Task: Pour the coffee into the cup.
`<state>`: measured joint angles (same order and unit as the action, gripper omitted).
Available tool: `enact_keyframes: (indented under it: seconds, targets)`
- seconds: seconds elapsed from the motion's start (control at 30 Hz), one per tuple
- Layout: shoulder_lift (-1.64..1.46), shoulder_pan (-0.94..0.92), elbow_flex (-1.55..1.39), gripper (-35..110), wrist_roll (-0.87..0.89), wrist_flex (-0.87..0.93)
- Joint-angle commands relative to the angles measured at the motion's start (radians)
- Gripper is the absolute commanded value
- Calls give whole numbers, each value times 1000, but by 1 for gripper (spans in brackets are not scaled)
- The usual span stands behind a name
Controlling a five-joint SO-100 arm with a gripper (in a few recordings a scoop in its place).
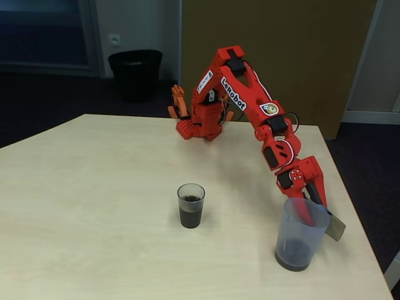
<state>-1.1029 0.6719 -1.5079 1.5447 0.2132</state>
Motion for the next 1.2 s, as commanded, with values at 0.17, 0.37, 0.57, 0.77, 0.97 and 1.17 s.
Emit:
enact_keyframes:
  seconds: [0.17,0.37,0.57,0.77,0.97,1.17]
  targets:
    - [-94,-6,3,12,5,72]
    - [-103,-11,5,12,0,110]
    - [-110,-17,6,12,-2,176]
    - [-117,-21,8,12,2,239]
    - [-130,-28,-2,12,-6,291]
    - [-179,-43,-52,11,-29,342]
